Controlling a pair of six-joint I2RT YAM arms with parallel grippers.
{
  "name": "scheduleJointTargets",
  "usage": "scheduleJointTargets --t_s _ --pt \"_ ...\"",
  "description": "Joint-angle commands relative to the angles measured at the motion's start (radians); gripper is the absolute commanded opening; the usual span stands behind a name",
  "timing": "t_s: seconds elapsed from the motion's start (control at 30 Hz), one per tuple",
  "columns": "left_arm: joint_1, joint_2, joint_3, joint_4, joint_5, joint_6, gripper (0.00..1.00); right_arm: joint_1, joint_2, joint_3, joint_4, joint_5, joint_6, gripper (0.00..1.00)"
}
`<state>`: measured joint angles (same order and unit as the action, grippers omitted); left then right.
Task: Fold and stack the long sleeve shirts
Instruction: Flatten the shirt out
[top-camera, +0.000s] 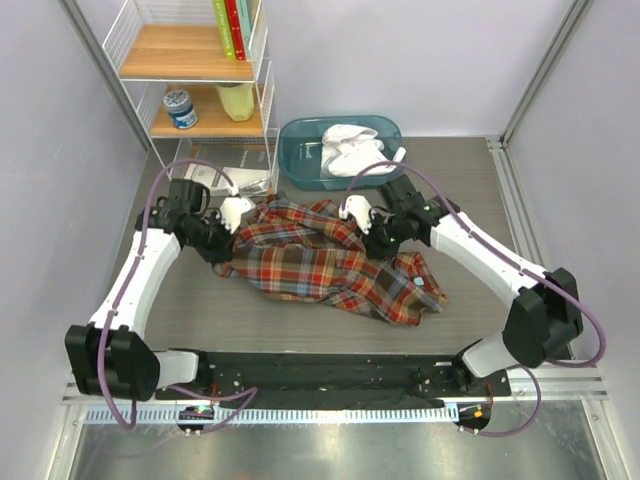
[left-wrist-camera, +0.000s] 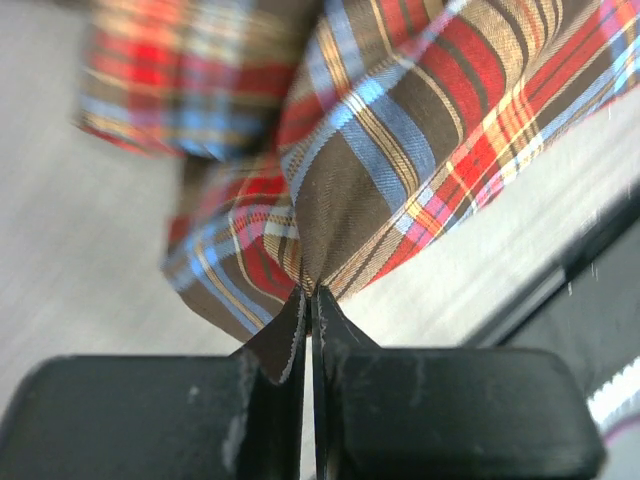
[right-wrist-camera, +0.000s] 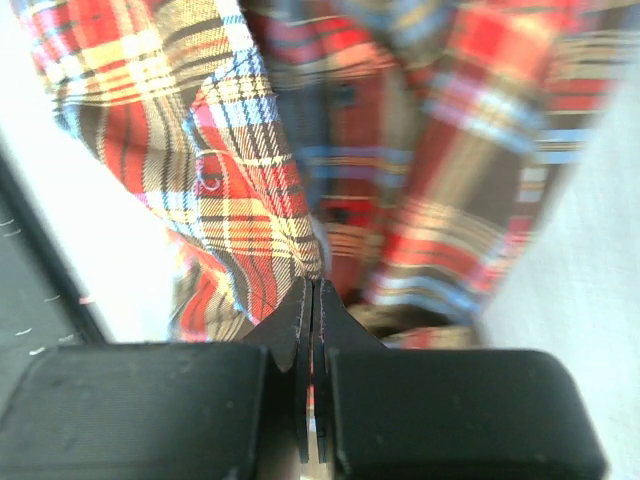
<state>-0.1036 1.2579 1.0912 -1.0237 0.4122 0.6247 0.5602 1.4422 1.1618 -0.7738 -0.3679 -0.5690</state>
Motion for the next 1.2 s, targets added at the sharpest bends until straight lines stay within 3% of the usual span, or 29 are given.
scheduleJointTargets --t_s 0.0,0.13,0.23,0.5,0.77,0.83,0.93,1.07,1.17 --pt "-0.001 0.142 0.119 0.117 -0.022 -0.161 0.00 -0.046 0.152 0.133 0.017 0.075 -0.086 0.01" --pt "-0.001 0.294 0.186 0.221 -0.072 -0.305 0.00 -0.098 0.335 0.257 0.091 0.171 -0.068 0.02" --pt "-0.001 0.336 0.223 0.247 -0.122 -0.356 0.00 -0.167 0.382 0.369 0.071 0.150 0.001 0.02" --pt "-0.001 0.184 0.199 0.293 -0.167 -0.330 0.00 -0.235 0.225 0.388 -0.084 -0.052 0.003 0.01" --pt "-0.002 0.015 0.272 0.182 -0.103 -0.267 0.00 -0.232 0.069 0.383 -0.182 -0.216 0.005 0.01" --pt "-0.002 -0.008 0.303 0.108 -0.043 -0.220 0.00 -0.217 0.008 0.392 -0.244 -0.264 -0.020 0.01" --pt "-0.002 -0.132 0.279 0.126 -0.003 -0.207 0.00 -0.134 -0.104 0.375 -0.268 -0.273 -0.055 0.01" --pt "-0.002 -0.254 0.285 0.136 -0.042 -0.224 0.00 0.033 -0.222 0.339 -0.280 -0.195 -0.032 0.01" --pt "-0.002 -0.360 0.285 0.139 -0.059 -0.226 0.00 0.075 -0.278 0.348 -0.285 -0.187 0.024 0.01"
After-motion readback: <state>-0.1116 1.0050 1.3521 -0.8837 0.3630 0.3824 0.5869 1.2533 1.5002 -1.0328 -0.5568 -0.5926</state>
